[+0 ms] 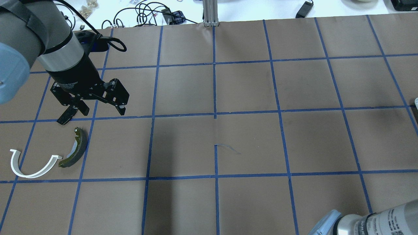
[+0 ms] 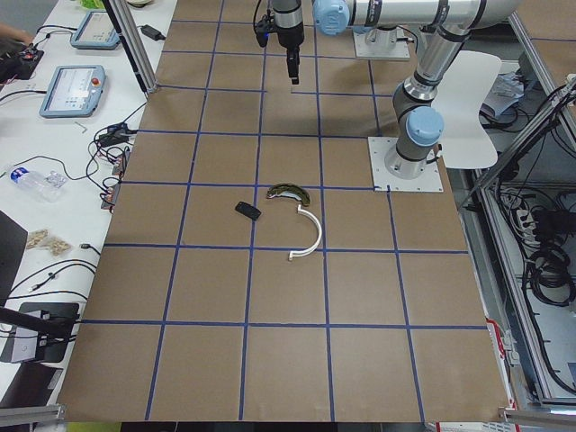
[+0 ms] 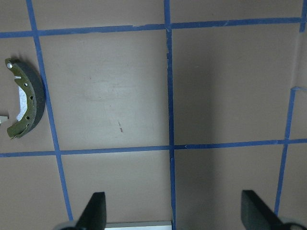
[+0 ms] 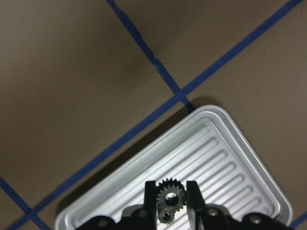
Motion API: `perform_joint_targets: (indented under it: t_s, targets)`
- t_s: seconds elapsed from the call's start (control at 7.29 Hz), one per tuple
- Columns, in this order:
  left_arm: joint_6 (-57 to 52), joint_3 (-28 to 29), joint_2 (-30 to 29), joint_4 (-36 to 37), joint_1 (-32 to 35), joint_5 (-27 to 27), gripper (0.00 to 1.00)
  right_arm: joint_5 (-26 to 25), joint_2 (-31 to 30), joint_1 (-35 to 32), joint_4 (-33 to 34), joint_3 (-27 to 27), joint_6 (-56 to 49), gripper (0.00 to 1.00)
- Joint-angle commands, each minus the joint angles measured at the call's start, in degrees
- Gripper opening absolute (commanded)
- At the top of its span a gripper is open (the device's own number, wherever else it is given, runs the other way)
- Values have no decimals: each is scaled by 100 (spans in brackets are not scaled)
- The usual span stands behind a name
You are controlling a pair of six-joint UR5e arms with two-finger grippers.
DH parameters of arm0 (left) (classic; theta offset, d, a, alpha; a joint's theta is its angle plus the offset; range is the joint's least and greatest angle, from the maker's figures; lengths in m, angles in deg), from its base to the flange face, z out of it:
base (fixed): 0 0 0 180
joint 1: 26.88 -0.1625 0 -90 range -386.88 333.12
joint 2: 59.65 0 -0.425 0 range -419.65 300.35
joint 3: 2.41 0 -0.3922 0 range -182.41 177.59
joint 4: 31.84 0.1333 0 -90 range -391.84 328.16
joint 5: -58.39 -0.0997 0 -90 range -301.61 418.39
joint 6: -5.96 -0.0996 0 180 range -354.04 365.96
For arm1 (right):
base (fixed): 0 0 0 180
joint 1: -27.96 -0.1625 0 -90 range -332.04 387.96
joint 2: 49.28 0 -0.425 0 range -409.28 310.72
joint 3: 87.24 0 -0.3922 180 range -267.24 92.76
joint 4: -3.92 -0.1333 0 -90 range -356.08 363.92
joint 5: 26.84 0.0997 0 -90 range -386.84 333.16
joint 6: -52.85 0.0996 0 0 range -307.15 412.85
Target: Place bearing gear from tray to pile
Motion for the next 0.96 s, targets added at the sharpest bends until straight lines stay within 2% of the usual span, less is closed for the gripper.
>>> perform_joint_targets:
  t_s: [0.0,0.27,0.69,0.82]
  targets:
    - [2,-8,-5,2,0,-33,100,-47,-636,-1098,-156,579,2023,20]
    - [89,-8,4,2,-9,-33,100,-57,-1165,-2318,-191,1002,4129,21]
    - [345,-113,-23,98,0,-24,100,-22,-1149,-4156,-112,1110,7793,22]
    - [327,-131,-23,246,0,-33,100,57,-1105,-4684,-94,1101,8701,24]
